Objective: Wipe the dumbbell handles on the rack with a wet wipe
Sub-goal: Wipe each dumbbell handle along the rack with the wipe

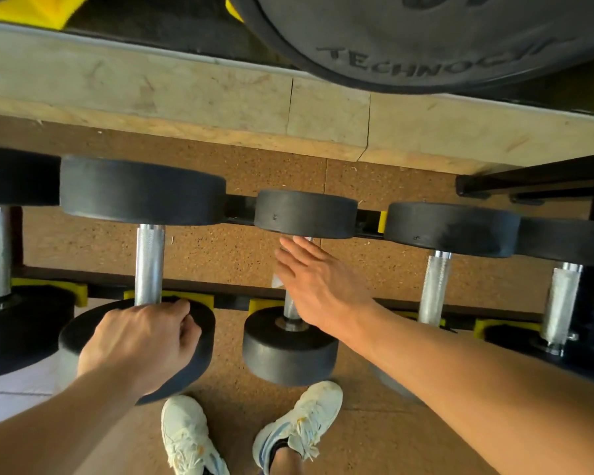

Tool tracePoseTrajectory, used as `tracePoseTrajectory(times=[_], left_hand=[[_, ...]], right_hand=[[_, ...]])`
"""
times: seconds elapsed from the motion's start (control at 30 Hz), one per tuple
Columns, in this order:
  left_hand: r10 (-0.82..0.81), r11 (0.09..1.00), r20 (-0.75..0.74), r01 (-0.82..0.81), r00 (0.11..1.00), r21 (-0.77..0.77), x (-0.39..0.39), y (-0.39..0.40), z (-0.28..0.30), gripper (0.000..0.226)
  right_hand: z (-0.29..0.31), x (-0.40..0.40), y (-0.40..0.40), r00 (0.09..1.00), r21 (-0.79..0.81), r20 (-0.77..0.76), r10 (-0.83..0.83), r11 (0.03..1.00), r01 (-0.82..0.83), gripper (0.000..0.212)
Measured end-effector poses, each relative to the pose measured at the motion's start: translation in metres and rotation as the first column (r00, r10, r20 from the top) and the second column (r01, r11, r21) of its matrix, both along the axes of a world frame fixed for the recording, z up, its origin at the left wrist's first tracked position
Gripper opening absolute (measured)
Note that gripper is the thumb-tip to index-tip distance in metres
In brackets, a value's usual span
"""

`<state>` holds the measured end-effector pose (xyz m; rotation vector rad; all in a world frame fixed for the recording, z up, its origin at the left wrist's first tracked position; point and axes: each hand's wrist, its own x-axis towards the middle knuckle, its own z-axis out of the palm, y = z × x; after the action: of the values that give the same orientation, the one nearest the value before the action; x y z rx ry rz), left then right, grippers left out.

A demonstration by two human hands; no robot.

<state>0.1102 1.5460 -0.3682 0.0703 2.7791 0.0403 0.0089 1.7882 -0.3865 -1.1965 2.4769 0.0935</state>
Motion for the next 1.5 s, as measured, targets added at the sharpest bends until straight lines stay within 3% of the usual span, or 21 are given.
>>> tracePoseTrajectory(times=[0.2,0.3,0.33,0.4,0.43,0.5,0.57,0.67,0.77,0.83,0.93,1.0,1.07,1.1,1.17,1.23,1.37,1.43,1.5], left_hand=[[-0.012,1.000,0.011,0.012,1.000,0.003,-0.001,0.002,0.003,0.034],[-0.011,1.000,0.022,0.011,1.000,-0.003,-0.001,0.003,0.004,0.034],[-0.010,1.000,0.030,0.010,1.000,-0.004,-0.001,0.002,0.003,0.035],[-0.014,1.000,0.048,0.015,0.999,-0.004,-0.001,0.002,0.003,0.036],[-0.015,1.000,0.052,0.015,0.999,-0.008,0.000,0.002,0.003,0.036],[-0.012,0.999,0.055,0.014,0.998,-0.033,0.001,0.002,0.003,0.036],[-0.015,0.998,0.044,0.017,0.999,-0.055,0.001,0.002,0.001,0.035],[-0.023,0.997,0.023,0.025,0.999,-0.077,0.003,0.002,0.000,0.030],[-0.015,0.996,0.012,0.016,1.000,-0.087,0.004,0.002,0.000,0.028],[0.000,0.997,0.015,0.001,1.000,-0.078,0.003,0.003,0.003,0.028],[0.001,0.998,0.014,0.000,1.000,-0.061,0.002,0.003,0.005,0.031],[-0.009,0.999,0.010,0.010,1.000,-0.035,0.002,0.002,0.005,0.032],[-0.015,1.000,-0.015,0.014,1.000,-0.021,0.003,0.001,0.003,0.033],[-0.011,1.000,-0.027,0.011,1.000,-0.017,0.004,0.000,0.002,0.032],[0.003,1.000,-0.039,-0.003,0.999,0.008,0.005,-0.002,-0.001,0.031],[0.062,0.996,-0.007,-0.062,0.998,0.059,0.005,0.002,-0.004,0.032],[0.164,0.965,-0.011,-0.158,0.986,0.207,0.004,-0.005,0.005,0.035],[0.268,0.901,-0.044,-0.234,0.962,0.364,0.006,-0.012,0.009,0.033],[0.399,0.774,-0.018,-0.326,0.917,0.543,0.011,-0.025,0.014,0.030]], right_hand=[[0.008,0.038,0.006,0.950,-0.104,0.306,0.068,0.994,-0.038,0.033],[0.015,0.029,0.008,0.881,-0.231,0.463,-0.095,0.947,0.224,0.030],[0.014,0.021,0.008,0.890,-0.304,0.440,-0.123,0.912,0.276,0.035],[0.009,0.007,0.007,0.968,-0.424,0.211,-0.135,0.880,0.215,0.046],[0.007,0.000,0.007,0.990,-0.399,0.089,-0.105,0.907,0.133,0.047],[-0.001,-0.005,0.007,0.998,-0.198,-0.022,0.055,0.978,-0.058,0.050],[-0.009,-0.001,0.012,0.991,-0.082,0.012,0.130,0.988,-0.128,0.057],[-0.012,0.020,0.022,0.984,-0.187,0.154,0.085,0.981,-0.055,0.048],[-0.008,0.051,0.034,0.844,-0.183,0.526,-0.107,0.955,0.235,0.038],[0.002,0.063,0.045,0.709,-0.086,0.640,-0.296,0.890,0.449,0.036],[0.017,0.061,0.065,0.589,0.016,0.550,-0.592,0.713,0.701,0.038],[0.022,0.055,0.073,0.449,-0.016,0.370,-0.813,0.478,0.878,0.041],[0.021,0.053,0.060,0.284,0.029,0.315,-0.905,0.308,0.951,0.041],[0.018,0.056,0.046,0.255,0.101,0.328,-0.910,0.302,0.948,0.040],[0.005,0.070,0.011,0.307,0.244,0.343,-0.888,0.400,0.883,0.035],[-0.001,0.080,-0.016,0.432,0.318,0.210,-0.877,0.479,0.818,0.029],[0.020,0.092,-0.047,0.453,0.246,0.043,-0.891,0.448,0.859,0.026],[0.037,0.100,-0.069,0.438,0.170,0.151,-0.886,0.460,0.872,0.026],[0.055,0.108,-0.105,0.287,0.045,0.415,-0.864,0.334,0.941,0.029]])
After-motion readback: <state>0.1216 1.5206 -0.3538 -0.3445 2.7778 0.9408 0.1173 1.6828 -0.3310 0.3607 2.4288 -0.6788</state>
